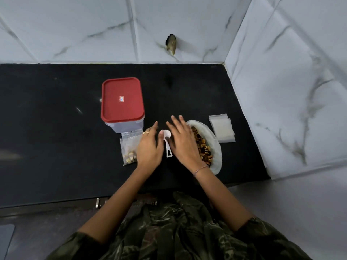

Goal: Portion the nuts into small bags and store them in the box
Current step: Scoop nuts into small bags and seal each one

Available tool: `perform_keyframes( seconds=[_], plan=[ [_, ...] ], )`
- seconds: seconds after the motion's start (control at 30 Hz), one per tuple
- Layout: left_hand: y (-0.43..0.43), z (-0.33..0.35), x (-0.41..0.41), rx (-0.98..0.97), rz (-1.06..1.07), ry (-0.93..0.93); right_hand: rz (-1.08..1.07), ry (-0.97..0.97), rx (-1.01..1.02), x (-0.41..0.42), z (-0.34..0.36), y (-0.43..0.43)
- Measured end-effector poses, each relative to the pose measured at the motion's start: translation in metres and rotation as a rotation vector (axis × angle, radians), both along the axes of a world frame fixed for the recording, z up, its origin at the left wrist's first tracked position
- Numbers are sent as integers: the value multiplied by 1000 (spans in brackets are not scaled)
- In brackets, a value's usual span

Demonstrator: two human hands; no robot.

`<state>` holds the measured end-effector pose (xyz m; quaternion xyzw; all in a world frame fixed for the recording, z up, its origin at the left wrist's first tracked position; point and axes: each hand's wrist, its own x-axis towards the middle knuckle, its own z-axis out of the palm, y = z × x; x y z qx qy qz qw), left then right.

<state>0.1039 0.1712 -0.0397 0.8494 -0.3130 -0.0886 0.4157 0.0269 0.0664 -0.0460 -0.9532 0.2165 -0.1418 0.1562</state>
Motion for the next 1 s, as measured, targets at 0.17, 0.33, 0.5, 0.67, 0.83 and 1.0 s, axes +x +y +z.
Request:
perform_keyframes(
  seconds=[0.17,0.33,0.5,0.67,0.83,1.0],
  plan=[
    [-59,31,-17,-95,-55,220,-197,-105,18,-22,18,-55],
    [-123,31,-34,-31,-90,629,-392,-76,90,-52,25,-114],
    [-164,22,-48,-66,6,976,-570,124,199,-74,5,-160],
    [-193,6,-58,-45,28,1061,-641,235,310,-85,-12,-178],
    [-204,9,-65,6,48,1145,-641,187,396,-87,-16,-184],
    [-209,8,-67,8,77,1153,-668,92,448,-88,-16,-183]
  ],
)
